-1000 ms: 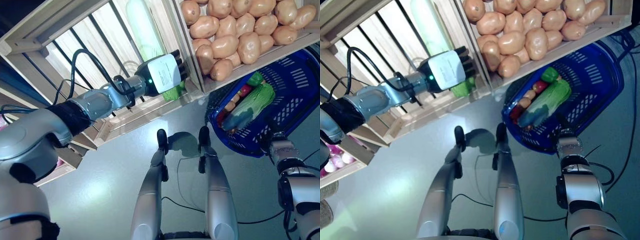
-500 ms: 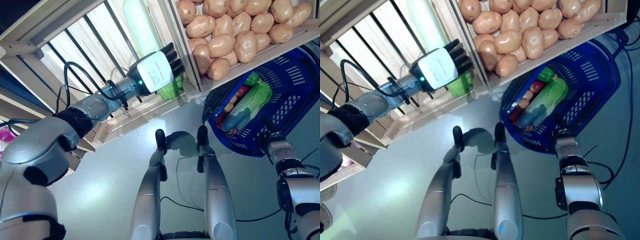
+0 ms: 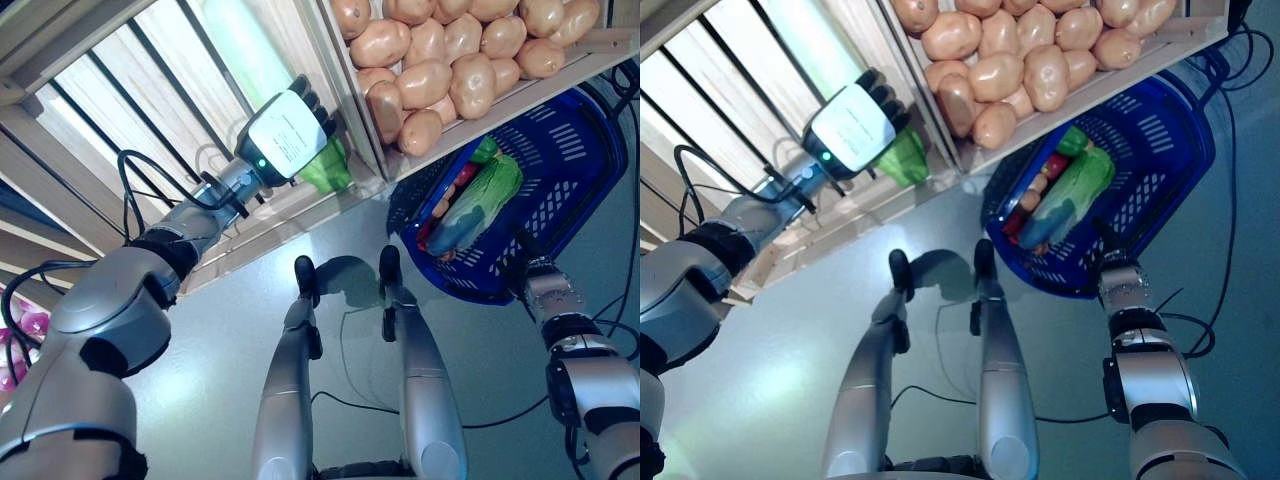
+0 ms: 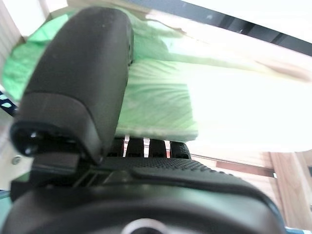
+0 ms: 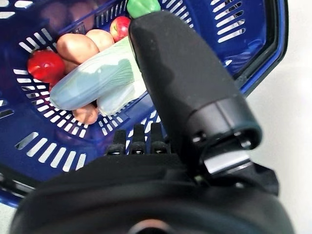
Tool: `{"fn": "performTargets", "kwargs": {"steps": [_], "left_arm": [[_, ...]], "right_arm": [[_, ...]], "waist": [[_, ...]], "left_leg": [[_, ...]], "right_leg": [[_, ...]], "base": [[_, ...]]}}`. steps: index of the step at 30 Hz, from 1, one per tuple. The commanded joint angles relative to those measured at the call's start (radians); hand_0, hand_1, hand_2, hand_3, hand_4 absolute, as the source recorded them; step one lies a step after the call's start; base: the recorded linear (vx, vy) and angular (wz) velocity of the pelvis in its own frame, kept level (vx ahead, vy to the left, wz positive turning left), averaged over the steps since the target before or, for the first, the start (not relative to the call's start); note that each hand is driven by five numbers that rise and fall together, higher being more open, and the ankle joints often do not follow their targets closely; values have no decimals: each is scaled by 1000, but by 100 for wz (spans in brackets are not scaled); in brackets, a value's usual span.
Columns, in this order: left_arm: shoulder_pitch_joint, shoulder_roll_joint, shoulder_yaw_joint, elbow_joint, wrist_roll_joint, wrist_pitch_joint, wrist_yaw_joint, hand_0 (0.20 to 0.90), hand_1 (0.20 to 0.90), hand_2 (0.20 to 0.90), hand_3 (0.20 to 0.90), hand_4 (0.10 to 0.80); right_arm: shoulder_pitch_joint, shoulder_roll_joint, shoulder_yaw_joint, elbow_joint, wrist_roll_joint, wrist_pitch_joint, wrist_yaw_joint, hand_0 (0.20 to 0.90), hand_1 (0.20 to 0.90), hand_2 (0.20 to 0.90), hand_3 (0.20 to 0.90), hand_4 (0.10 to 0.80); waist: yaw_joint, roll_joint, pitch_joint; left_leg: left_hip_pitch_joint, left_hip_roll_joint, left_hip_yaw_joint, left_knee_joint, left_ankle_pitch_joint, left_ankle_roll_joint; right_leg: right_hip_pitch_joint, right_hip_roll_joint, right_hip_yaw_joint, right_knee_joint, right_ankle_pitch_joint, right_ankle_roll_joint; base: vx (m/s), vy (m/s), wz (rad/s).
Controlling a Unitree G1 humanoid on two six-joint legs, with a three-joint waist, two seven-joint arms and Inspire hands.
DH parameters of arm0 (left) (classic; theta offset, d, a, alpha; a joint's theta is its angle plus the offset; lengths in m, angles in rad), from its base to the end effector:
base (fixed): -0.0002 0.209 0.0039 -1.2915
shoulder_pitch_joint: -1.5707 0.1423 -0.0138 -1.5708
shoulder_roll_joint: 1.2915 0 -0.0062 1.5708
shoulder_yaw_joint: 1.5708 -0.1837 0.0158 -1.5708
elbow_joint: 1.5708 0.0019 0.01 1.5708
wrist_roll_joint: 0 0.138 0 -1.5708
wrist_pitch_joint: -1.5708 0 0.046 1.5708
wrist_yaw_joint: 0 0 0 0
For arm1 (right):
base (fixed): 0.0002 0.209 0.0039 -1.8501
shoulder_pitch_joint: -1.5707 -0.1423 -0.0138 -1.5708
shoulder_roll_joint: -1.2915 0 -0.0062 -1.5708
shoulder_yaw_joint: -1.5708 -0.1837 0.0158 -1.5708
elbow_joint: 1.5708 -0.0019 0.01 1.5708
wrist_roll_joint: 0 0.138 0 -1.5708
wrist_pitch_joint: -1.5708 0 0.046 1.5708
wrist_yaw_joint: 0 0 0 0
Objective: Put vegetables into the basket
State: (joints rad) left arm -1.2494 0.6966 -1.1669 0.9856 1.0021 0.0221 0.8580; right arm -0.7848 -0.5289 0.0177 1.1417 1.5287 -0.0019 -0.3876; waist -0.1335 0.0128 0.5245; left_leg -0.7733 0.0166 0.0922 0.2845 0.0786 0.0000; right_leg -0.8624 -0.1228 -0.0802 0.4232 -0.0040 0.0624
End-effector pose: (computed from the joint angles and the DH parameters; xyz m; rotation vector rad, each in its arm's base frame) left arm 0.3644 0.2089 0.1936 2.2268 -1.0751 0.1959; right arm 0.3147 -0.2806 0.0884 1.0607 0.2797 -0.7713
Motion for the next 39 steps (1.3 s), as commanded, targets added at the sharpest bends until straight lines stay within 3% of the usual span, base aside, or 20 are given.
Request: {"fn": "performTargets", "kwargs": {"steps": [1,8,13,18,21,25,28,30,33,37,39], "left_arm": [[-41,0,151,32,-72,81,61,300,300,300,300,400],[-36,-2,182,45,-164,101,91,300,300,300,300,400],[26,21,299,-4,-282,35,209,300,300,300,300,400],[170,61,415,-163,-336,-44,211,300,300,300,300,400],[311,72,504,-297,-373,-110,193,300,300,300,300,400],[618,63,679,-595,-490,-233,31,300,300,300,300,400],[823,-24,814,-759,-637,-332,-100,300,300,300,300,400],[906,-70,867,-817,-741,-404,-167,300,300,300,300,400],[1014,-168,935,-940,-945,-476,-362,300,300,300,300,400],[1097,-263,957,-1071,-1330,-486,-635,300,300,300,300,400],[1113,-285,940,-1109,-1418,-465,-717,300,300,300,300,400]], "right_arm": [[66,-39,24,-33,-29,-69,-63,900,900,900,900,800],[69,-24,33,-35,-102,-98,-42,900,900,900,900,800],[122,9,39,-86,-208,-178,-49,900,900,900,900,800],[226,40,88,-261,-429,-253,-95,900,900,900,900,800],[344,69,111,-435,-531,-280,-116,900,900,900,900,800],[564,82,82,-674,-662,-289,-73,900,900,900,900,800],[676,127,57,-814,-767,-285,-33,900,900,900,900,800],[716,150,51,-881,-826,-282,4,900,900,900,900,800],[774,174,42,-1003,-903,-251,69,900,900,900,900,800],[841,162,46,-1118,-939,-222,250,900,900,900,900,800],[849,144,63,-1155,-914,-209,346,900,900,900,900,800]], "waist": [[20,-15,-4],[25,-17,-4],[40,-31,-19],[61,-38,-64],[72,-41,-103],[92,-38,-177],[104,-37,-232],[106,-35,-260],[112,-38,-305],[127,-43,-368],[134,-46,-390]], "left_leg": [[-35,19,14,88,-52,-66],[29,15,11,56,-47,-67],[142,10,15,-36,-26,-71],[256,10,11,-126,-14,-72],[334,6,2,-183,-13,-70],[453,10,-8,-263,-9,-67],[538,10,-19,-312,-10,-59],[576,11,-25,-335,-8,-58],[624,11,-36,-350,-8,-54],[676,14,-40,-355,-20,-49],[696,15,-38,-355,-28,-48]], "right_leg": [[60,68,-25,-73,48,-13],[118,72,-26,-90,43,-15],[232,70,-34,-155,47,-8],[339,56,-46,-216,48,6],[412,46,-54,-255,45,11],[538,32,-77,-335,53,22],[631,25,-88,-394,61,32],[675,25,-93,-423,66,35],[728,21,-103,-450,72,40],[787,15,-121,-467,71,42],[809,13,-128,-475,71,43]], "base": [[-33,29,-4],[-32,47,-3],[-18,25,-5],[13,1,-2],[98,16,-9],[201,37,6],[198,21,3],[173,26,13],[204,4,12],[204,-20,19],[164,-31,10]]}}
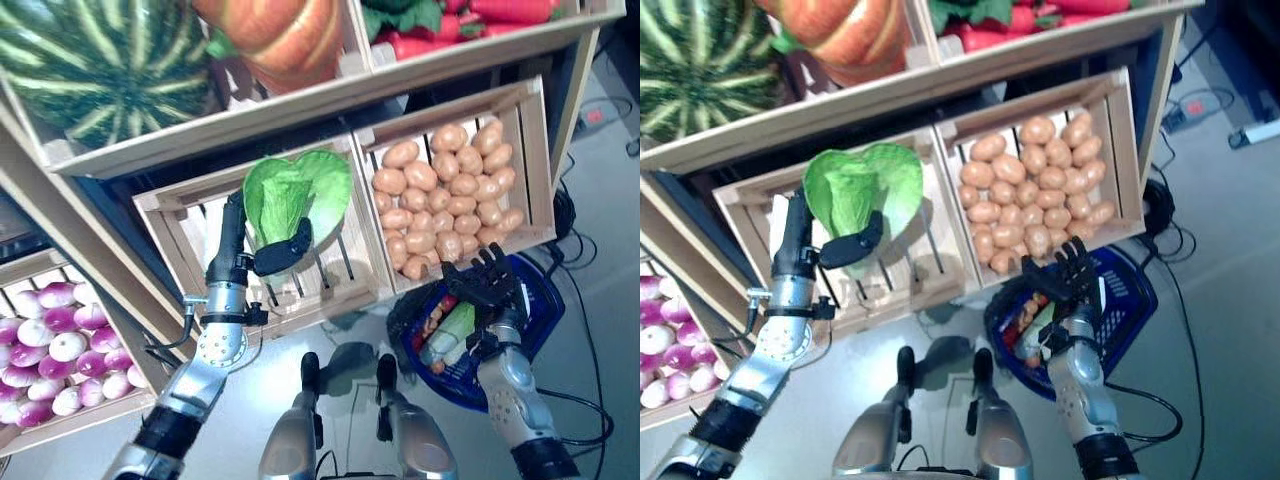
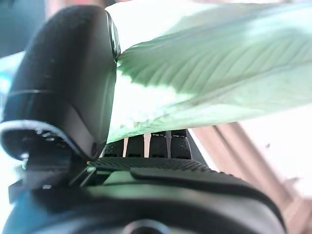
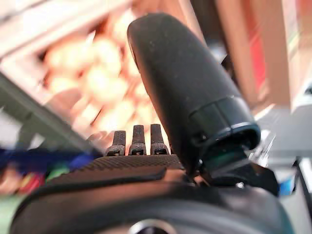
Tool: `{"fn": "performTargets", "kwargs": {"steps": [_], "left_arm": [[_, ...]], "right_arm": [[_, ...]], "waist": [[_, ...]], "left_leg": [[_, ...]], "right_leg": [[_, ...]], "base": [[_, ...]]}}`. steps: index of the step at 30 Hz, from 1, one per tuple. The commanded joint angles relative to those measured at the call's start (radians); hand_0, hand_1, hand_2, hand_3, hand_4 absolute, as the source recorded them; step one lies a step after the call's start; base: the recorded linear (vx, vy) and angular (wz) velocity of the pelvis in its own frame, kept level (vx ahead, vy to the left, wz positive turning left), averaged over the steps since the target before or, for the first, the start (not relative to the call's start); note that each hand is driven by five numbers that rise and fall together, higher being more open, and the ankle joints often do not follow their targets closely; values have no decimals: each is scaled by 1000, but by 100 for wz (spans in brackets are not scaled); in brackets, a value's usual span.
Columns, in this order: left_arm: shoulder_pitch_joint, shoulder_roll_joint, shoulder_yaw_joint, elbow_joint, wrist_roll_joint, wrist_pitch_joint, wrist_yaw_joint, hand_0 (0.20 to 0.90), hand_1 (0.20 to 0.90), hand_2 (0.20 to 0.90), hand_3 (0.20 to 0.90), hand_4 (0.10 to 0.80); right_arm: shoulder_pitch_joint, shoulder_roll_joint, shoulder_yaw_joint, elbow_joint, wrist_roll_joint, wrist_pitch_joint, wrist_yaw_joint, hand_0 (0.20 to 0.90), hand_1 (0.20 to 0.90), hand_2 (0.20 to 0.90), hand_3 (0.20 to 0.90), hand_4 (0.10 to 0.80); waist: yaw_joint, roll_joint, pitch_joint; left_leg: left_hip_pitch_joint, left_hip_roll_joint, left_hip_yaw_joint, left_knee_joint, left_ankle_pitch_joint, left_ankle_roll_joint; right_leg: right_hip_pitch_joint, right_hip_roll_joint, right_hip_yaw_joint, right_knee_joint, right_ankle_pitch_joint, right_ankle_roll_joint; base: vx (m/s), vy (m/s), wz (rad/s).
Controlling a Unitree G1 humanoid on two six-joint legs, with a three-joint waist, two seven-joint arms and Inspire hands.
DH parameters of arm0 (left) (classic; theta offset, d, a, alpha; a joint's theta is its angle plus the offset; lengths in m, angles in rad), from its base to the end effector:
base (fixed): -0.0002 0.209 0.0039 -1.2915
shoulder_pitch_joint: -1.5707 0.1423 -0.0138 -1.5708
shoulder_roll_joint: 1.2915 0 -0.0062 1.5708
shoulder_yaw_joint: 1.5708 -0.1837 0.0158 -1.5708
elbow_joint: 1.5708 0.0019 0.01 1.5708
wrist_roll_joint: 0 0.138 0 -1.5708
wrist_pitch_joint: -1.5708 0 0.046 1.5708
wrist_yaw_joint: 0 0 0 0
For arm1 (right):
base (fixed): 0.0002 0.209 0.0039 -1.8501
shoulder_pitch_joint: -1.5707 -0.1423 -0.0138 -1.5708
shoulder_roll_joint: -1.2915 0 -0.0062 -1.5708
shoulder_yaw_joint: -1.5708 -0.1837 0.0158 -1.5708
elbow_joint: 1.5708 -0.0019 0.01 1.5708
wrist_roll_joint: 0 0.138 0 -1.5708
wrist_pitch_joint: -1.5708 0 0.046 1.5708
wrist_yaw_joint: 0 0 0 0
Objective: Put vegetables into the basket
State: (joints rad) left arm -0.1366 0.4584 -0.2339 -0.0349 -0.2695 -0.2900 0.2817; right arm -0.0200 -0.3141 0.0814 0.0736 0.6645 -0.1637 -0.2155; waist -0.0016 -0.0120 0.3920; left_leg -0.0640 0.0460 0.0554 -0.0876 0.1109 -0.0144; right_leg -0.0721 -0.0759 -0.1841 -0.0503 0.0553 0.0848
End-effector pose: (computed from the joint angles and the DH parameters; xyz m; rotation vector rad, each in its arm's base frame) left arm 0.2218 0.1793 0.0902 0.1076 -0.3881 -0.0063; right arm 0.2064 -0.1984 0.0463 0.3557 -0.0384 -0.1953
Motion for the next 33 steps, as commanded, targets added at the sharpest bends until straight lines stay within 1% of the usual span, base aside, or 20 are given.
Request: {"fn": "performTargets", "kwargs": {"steps": [1,2,3,4,5,7,9,12,14,16,17,20,25,29,33], "left_arm": [[2,-53,-2,-98,-190,-142,-171,300,300,300,300,400],[4,-58,-13,-111,-249,-118,-219,300,300,300,300,400],[5,-58,-14,-113,-265,-113,-235,300,300,300,300,400],[10,-58,-34,-132,-331,-82,-291,300,300,300,300,400],[12,-57,-38,-137,-359,-71,-315,300,300,300,300,400],[16,-51,-48,-161,-478,-28,-385,300,300,300,300,400],[18,-52,-50,-171,-528,3,-421,300,300,300,300,400],[8,-46,-72,-182,-553,33,-465,300,300,300,300,400],[2,-38,-80,-189,-543,46,-482,300,300,300,300,400],[-1,-32,-84,-190,-541,52,-494,300,300,300,300,400],[-4,-23,-84,-188,-544,72,-500,300,300,300,300,400],[-11,-12,-87,-180,-553,92,-506,300,300,300,300,400],[11,1,-79,-193,-563,106,-528,300,300,300,300,400],[16,14,-83,-188,-560,103,-539,300,300,300,300,400],[10,21,-86,-179,-555,102,-547,300,300,300,300,400]], "right_arm": [[87,-76,7,-96,-41,-45,205,900,900,900,900,800],[90,-85,16,-108,-28,-40,248,900,900,900,900,800],[91,-87,17,-110,-21,-41,265,900,900,900,900,800],[97,-102,35,-132,11,-33,325,900,900,900,900,800],[99,-108,41,-139,15,-32,348,900,900,900,900,800],[102,-138,56,-172,40,-1,432,900,900,900,900,800],[98,-152,75,-177,41,9,479,900,900,900,900,800],[82,-190,108,-190,65,50,554,900,900,900,900,800],[69,-207,127,-191,143,96,605,900,900,900,900,800],[61,-209,138,-184,172,132,656,900,900,900,900,800],[53,-218,159,-177,201,172,711,900,900,900,900,800],[37,-228,173,-161,219,200,738,900,900,900,900,800],[41,-242,182,-172,225,244,770,900,900,900,900,800],[35,-255,196,-169,237,269,802,900,900,900,900,800],[17,-264,191,-156,287,281,803,900,900,900,900,800]], "waist": [[5,-22,-266],[7,-25,-275],[7,-25,-276],[9,-27,-286],[9,-27,-289],[9,-27,-304],[11,-28,-313],[18,-30,-329],[23,-31,-336],[27,-33,-343],[33,-33,-354],[40,-35,-364],[45,-36,-383],[47,-36,-389],[49,-34,-393]], "left_leg": [[-6,-14,-1,17,-62,-33],[4,-14,-2,15,-65,-32],[7,-14,-2,14,-66,-31],[23,-15,-4,9,-70,-29],[29,-15,-5,7,-71,-29],[52,-16,-7,0,-78,-26],[63,-16,-4,0,-83,-24],[76,-15,-4,0,-89,-23],[85,-15,-6,0,-93,-23],[91,-17,-7,0,-97,-22],[99,-17,-10,0,-100,-22],[104,-17,-14,0,-104,-23],[108,-16,-17,0,-107,-24],[112,-15,-16,0,-107,-24],[114,-15,-19,0,-107,-25]], "right_leg": [[26,-35,-27,-2,11,22],[37,-37,-31,-4,10,24],[40,-37,-32,-5,10,24],[55,-40,-37,-7,9,27],[60,-41,-39,-9,8,28],[84,-44,-43,-20,10,33],[95,-47,-45,-24,9,34],[110,-52,-51,-28,9,37],[121,-54,-53,-30,9,39],[127,-56,-53,-32,10,41],[136,-59,-56,-35,10,42],[143,-62,-58,-37,11,44],[146,-69,-59,-37,11,50],[148,-71,-60,-37,13,52],[151,-73,-59,-37,14,54]], "base": [[145,-39,6],[99,-29,9],[116,-32,11],[83,-20,11],[120,-20,4],[100,-7,3],[68,-3,3],[55,-7,1],[61,-6,7],[65,0,7],[80,2,7],[53,-2,6],[19,0,1],[0,0,0],[0,0,0]]}}
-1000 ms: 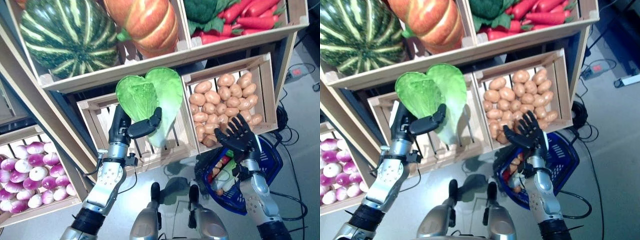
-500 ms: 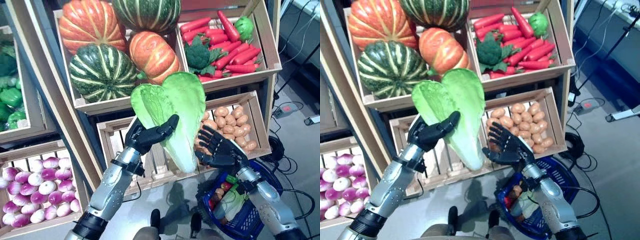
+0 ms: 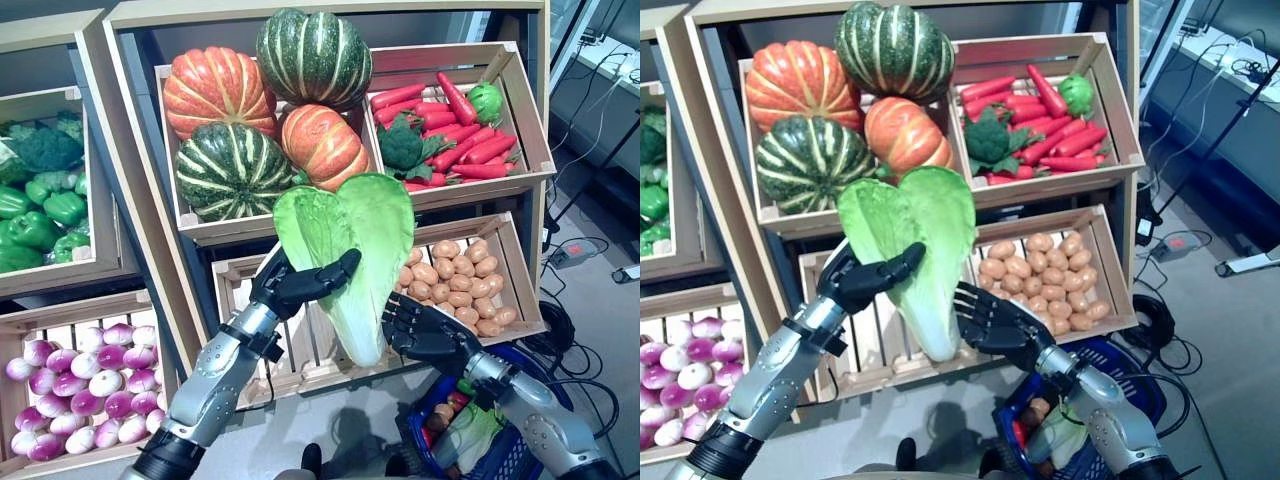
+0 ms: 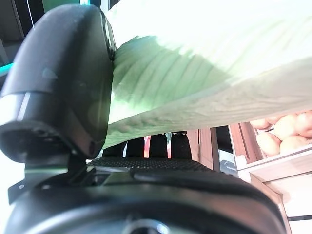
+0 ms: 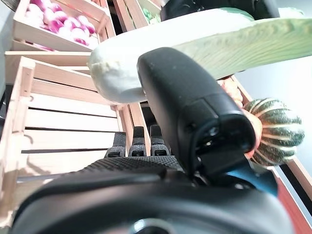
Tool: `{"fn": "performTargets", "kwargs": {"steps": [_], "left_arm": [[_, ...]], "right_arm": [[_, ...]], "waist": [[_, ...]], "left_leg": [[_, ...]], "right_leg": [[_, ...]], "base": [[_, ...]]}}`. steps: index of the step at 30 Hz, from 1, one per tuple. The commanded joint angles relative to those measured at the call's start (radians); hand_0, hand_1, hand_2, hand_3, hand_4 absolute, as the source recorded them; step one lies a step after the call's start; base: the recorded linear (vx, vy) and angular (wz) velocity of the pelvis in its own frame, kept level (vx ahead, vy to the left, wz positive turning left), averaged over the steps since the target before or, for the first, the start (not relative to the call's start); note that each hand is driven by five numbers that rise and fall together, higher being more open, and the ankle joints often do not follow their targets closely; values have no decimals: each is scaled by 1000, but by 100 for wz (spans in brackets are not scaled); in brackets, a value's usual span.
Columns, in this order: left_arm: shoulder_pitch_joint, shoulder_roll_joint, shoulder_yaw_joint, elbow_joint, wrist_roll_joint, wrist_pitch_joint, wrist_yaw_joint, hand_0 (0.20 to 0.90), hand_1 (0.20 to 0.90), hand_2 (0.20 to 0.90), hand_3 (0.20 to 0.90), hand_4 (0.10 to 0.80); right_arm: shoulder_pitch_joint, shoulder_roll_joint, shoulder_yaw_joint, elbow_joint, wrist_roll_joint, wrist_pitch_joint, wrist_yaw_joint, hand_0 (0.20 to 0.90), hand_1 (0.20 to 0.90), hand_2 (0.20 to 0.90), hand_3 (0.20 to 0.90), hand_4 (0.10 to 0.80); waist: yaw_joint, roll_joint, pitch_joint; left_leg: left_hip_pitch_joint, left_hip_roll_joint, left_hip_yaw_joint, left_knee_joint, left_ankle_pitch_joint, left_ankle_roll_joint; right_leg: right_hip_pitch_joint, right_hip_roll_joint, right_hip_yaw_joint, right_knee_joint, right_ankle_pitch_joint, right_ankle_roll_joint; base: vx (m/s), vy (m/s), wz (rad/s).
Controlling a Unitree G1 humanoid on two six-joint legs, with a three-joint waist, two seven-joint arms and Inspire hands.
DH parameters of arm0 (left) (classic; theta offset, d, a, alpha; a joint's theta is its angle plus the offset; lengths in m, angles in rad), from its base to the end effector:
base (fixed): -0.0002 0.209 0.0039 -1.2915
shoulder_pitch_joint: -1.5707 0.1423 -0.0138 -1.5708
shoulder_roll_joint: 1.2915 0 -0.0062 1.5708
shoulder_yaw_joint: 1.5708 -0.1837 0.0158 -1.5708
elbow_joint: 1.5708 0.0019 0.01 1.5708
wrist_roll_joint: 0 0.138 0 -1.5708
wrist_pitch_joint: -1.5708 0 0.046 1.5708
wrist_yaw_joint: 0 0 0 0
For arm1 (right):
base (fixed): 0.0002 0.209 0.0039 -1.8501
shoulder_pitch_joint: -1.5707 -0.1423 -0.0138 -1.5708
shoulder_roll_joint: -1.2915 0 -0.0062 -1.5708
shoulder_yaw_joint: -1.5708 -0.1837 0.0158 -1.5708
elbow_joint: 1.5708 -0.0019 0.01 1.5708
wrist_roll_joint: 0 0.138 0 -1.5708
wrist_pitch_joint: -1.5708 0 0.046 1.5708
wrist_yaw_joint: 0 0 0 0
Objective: Put vegetables into the basket
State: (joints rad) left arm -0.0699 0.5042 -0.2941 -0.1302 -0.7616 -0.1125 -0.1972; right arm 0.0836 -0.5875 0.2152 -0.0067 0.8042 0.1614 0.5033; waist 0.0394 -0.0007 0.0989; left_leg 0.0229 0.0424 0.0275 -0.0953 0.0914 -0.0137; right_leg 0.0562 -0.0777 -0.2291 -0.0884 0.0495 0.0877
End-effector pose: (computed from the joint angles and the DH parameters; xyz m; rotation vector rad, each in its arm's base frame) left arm 0.2083 0.1765 0.0806 -0.2723 -0.1327 -0.5230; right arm 0.1793 -0.2213 0.0336 0.3047 0.3113 0.6521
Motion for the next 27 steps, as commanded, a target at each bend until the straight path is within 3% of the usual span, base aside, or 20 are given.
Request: {"fn": "performTargets", "kwargs": {"steps": [1,11,21,27], "left_arm": [[-58,-18,-22,-84,-57,-71,-65,300,300,300,300,400],[-29,9,54,-84,-42,-53,-80,300,300,300,300,400],[-43,-16,84,-86,-2,-31,-46,300,300,300,300,400],[-51,-12,72,-88,19,-25,-31,300,300,300,300,400]], "right_arm": [[-86,4,42,-76,171,-50,76,900,900,900,900,800],[-29,-29,-94,-108,203,-66,-4,900,900,900,900,800],[-10,28,-162,-120,217,-76,-87,900,900,900,900,800],[-12,9,-155,-136,224,-27,-21,900,900,900,900,800]], "waist": [[6,-44,-102],[-16,-43,-102],[-40,-40,-99],[-44,-43,-94]], "left_leg": [[28,-11,11,8,-88,-25],[27,-4,24,8,-86,-25],[27,2,39,8,-88,-21],[23,6,40,8,-86,-24]], "right_leg": [[22,-71,-12,1,21,52],[17,-70,0,1,24,54],[9,-64,19,1,22,50],[6,-63,22,1,20,50]], "base": [[0,0,0],[-1,1,0],[-10,8,-6],[-3,4,-4]]}}
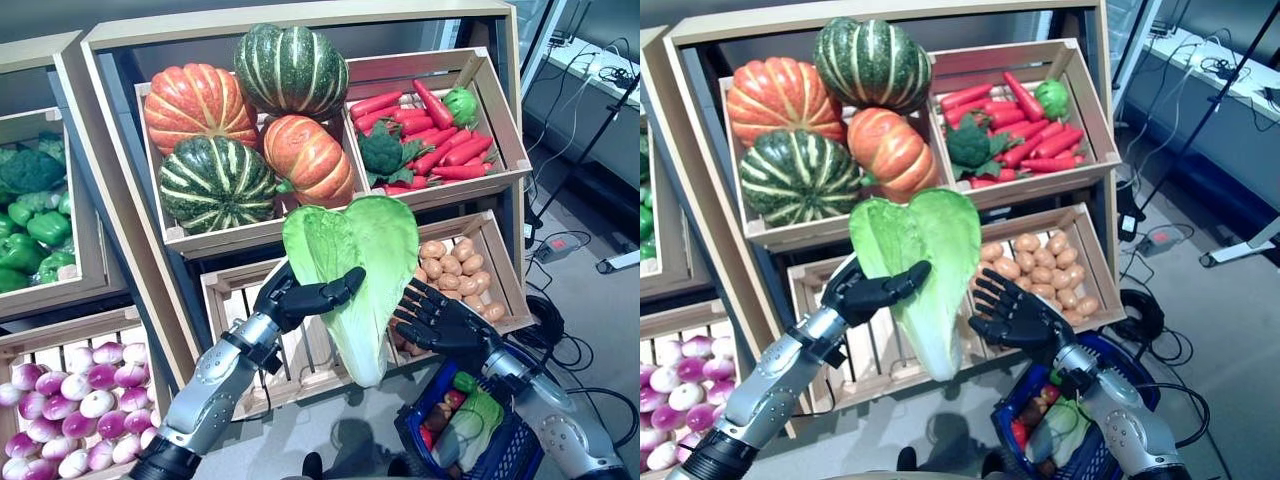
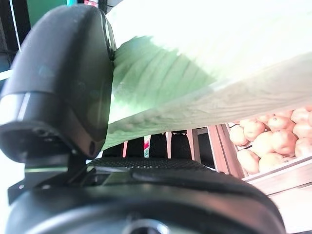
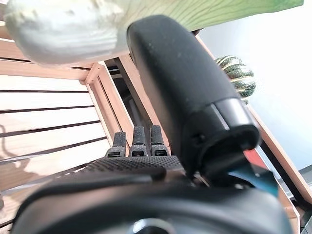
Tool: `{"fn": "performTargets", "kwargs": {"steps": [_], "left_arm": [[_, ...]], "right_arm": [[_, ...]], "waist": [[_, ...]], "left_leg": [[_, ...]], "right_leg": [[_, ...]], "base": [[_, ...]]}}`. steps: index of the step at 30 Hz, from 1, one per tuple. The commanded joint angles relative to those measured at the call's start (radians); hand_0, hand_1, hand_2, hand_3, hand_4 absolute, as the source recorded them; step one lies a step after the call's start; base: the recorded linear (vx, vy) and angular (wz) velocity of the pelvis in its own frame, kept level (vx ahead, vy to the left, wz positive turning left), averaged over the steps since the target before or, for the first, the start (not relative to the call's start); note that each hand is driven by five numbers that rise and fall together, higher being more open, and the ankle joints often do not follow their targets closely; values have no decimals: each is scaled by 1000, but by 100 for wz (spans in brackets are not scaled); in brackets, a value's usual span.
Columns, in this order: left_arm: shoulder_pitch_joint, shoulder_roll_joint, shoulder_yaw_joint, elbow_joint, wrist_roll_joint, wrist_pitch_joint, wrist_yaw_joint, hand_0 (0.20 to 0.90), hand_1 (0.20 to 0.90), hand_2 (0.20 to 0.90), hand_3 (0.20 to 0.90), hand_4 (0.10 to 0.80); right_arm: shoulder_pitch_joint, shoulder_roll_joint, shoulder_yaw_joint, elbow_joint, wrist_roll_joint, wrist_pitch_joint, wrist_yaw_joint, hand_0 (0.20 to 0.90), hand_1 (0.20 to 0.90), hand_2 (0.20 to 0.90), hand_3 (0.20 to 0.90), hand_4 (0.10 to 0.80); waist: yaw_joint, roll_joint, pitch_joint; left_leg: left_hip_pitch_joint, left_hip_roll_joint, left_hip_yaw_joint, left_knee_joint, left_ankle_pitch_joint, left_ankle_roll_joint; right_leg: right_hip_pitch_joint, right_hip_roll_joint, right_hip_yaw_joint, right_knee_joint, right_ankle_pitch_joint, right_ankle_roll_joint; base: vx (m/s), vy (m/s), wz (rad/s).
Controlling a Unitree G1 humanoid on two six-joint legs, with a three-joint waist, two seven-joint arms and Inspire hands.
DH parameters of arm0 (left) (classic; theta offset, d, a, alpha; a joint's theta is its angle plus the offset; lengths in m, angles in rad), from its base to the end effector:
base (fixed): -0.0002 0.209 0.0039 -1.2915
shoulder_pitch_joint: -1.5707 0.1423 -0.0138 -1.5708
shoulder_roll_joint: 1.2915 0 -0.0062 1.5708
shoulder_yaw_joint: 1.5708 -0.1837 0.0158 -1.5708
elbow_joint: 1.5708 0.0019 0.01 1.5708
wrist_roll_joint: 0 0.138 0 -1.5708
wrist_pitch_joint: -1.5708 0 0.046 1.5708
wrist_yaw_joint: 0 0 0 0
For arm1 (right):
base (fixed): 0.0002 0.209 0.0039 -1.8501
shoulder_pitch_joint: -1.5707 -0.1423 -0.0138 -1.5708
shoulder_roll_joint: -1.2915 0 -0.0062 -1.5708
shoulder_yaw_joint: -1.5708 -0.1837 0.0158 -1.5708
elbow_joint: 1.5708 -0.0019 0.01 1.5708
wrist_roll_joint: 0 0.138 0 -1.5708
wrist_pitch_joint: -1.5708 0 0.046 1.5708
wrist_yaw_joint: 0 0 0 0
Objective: Put vegetables into the basket
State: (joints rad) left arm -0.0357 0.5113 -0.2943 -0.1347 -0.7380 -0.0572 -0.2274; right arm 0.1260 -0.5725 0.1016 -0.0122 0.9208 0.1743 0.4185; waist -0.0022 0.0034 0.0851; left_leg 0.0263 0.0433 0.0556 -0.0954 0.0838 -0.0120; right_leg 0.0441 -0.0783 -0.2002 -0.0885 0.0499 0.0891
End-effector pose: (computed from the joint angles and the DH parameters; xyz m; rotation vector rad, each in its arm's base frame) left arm 0.2021 0.1784 0.0725 -0.2457 -0.0538 -0.5507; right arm 0.1741 -0.2378 0.0377 0.4201 0.2684 0.4687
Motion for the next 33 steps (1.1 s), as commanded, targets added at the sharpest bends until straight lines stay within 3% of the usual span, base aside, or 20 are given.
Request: {"fn": "performTargets", "kwargs": {"steps": [1,13,22,33], "left_arm": [[-88,-18,72,-81,-8,-79,-2,300,300,300,300,400],[-121,-7,-14,-90,-80,-118,-101,300,300,300,300,400],[-133,9,-52,-93,-110,-143,-143,300,300,300,300,400],[-157,-6,-122,-116,-185,-112,-234,300,300,300,300,400]], "right_arm": [[-58,-10,-37,-130,106,-30,75,900,900,900,900,800],[-92,-43,129,-117,140,172,263,900,900,900,900,800],[-114,-50,213,-114,106,223,352,900,900,900,900,800],[-155,-24,289,-81,115,255,336,900,900,900,900,800]], "waist": [[-2,-48,-81],[16,-53,-84],[27,-52,-91],[35,-49,-97]], "left_leg": [[19,5,11,8,-79,-26],[21,7,-1,8,-75,-28],[23,4,-15,8,-76,-29],[24,1,-27,8,-76,-26]], "right_leg": [[18,-62,-7,1,19,48],[26,-60,-12,1,18,46],[32,-61,-11,1,16,46],[33,-59,-2,1,17,48]], "base": [[0,0,0],[0,0,0],[0,0,0],[-1,1,1]]}}
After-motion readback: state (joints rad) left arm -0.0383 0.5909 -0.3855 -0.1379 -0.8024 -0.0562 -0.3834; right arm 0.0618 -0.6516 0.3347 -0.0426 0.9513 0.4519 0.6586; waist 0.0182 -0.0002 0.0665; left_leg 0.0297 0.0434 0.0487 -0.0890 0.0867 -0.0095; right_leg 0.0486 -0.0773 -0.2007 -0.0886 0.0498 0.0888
